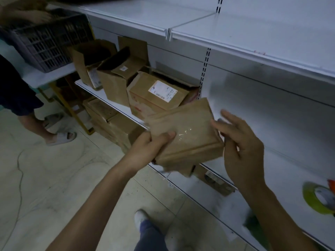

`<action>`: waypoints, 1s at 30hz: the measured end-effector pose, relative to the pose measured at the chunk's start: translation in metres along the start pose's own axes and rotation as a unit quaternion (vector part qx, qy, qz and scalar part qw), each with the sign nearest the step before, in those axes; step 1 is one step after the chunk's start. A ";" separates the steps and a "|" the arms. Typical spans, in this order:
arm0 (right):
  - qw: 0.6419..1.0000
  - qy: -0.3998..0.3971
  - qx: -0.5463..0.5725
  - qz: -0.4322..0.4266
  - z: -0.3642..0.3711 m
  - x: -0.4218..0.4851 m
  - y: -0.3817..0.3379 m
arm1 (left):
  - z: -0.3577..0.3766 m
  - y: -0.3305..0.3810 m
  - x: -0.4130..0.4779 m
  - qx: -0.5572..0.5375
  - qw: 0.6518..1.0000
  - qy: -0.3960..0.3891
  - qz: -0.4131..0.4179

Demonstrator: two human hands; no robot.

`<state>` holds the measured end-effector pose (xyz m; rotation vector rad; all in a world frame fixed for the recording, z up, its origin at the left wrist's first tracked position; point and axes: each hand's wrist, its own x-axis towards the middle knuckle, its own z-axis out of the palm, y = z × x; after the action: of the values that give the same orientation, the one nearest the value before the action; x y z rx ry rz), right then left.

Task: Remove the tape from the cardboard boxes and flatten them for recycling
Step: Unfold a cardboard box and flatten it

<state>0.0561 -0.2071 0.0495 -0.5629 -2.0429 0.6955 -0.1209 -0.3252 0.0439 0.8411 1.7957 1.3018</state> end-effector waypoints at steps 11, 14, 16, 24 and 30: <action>0.980 0.057 0.156 0.107 -0.005 0.002 -0.013 | 0.017 -0.011 -0.011 -0.321 0.937 -0.128 -0.051; 0.984 0.094 0.105 0.110 0.003 -0.008 -0.018 | 0.026 -0.008 -0.006 -0.360 0.928 -0.091 -0.017; 0.995 0.091 -0.029 0.010 0.007 -0.016 -0.020 | 0.032 -0.007 -0.005 -0.364 0.929 -0.071 -0.004; 0.983 0.070 -0.136 -0.101 0.007 -0.007 -0.031 | 0.039 0.003 -0.008 -0.538 0.830 -0.144 -0.041; 0.976 0.064 -0.174 -0.116 0.004 -0.005 -0.040 | 0.042 0.008 -0.012 -0.550 0.823 -0.144 -0.007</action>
<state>0.0501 -0.2408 0.0710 -0.5373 -2.0768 0.1578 -0.0779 -0.3131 0.0453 0.3065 0.5713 1.7531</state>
